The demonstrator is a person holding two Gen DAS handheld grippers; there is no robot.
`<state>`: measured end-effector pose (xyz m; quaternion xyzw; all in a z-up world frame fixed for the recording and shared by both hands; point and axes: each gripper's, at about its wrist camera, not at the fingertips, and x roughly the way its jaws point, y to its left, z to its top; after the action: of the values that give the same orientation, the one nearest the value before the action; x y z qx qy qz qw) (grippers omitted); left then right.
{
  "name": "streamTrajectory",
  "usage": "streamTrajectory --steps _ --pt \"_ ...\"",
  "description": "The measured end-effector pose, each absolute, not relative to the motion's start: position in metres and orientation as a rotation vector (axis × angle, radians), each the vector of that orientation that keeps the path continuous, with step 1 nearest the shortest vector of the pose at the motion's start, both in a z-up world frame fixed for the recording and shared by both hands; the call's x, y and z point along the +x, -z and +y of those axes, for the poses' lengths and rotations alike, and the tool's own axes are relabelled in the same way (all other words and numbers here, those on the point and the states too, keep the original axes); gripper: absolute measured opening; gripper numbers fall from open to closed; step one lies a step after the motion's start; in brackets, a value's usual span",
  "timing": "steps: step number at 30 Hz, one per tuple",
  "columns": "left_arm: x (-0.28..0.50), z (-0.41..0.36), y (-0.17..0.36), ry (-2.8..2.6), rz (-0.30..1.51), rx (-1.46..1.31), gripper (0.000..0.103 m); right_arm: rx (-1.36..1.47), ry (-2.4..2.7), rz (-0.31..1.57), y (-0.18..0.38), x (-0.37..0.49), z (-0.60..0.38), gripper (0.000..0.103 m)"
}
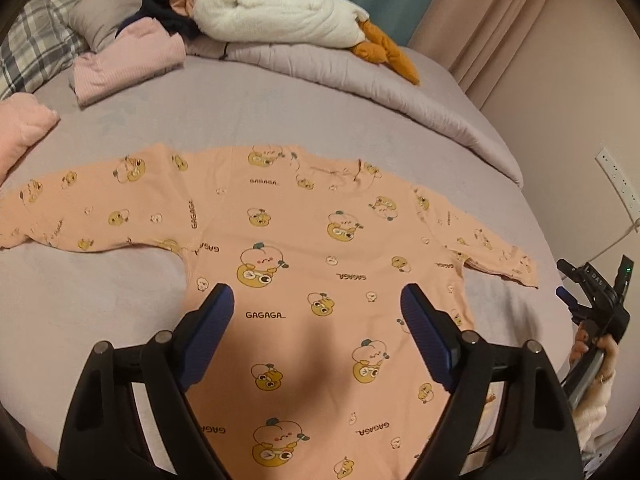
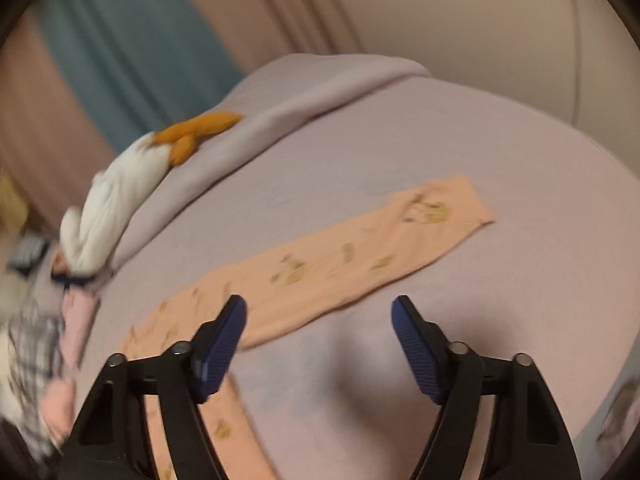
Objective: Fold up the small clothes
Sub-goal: 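Grasp a sleeve cuff of the peach sleepsuit with the right tool and lift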
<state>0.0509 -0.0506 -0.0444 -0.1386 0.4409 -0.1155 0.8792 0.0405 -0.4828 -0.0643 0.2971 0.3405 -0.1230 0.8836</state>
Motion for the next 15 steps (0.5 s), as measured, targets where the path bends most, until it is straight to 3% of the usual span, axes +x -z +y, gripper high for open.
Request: streamTrajectory --steps 2,4,9,14,15 --pt "0.055 -0.051 0.049 0.225 0.934 -0.281 0.082 0.671 0.287 0.722 0.078 0.047 -0.505 0.073" --pt "0.058 -0.051 0.053 0.215 0.943 -0.277 0.081 0.691 0.347 0.750 0.094 0.056 -0.524 0.065" --pt "0.063 -0.049 0.061 0.191 0.968 -0.280 0.079 0.783 0.440 0.796 0.131 0.079 -0.566 0.058" --pt "0.067 -0.044 0.065 0.168 0.977 -0.284 0.079 0.854 0.471 0.789 0.146 0.089 -0.582 0.028" --pt "0.068 -0.042 0.065 0.165 0.977 -0.289 0.079 0.847 0.489 0.785 0.146 0.090 -0.582 0.015"
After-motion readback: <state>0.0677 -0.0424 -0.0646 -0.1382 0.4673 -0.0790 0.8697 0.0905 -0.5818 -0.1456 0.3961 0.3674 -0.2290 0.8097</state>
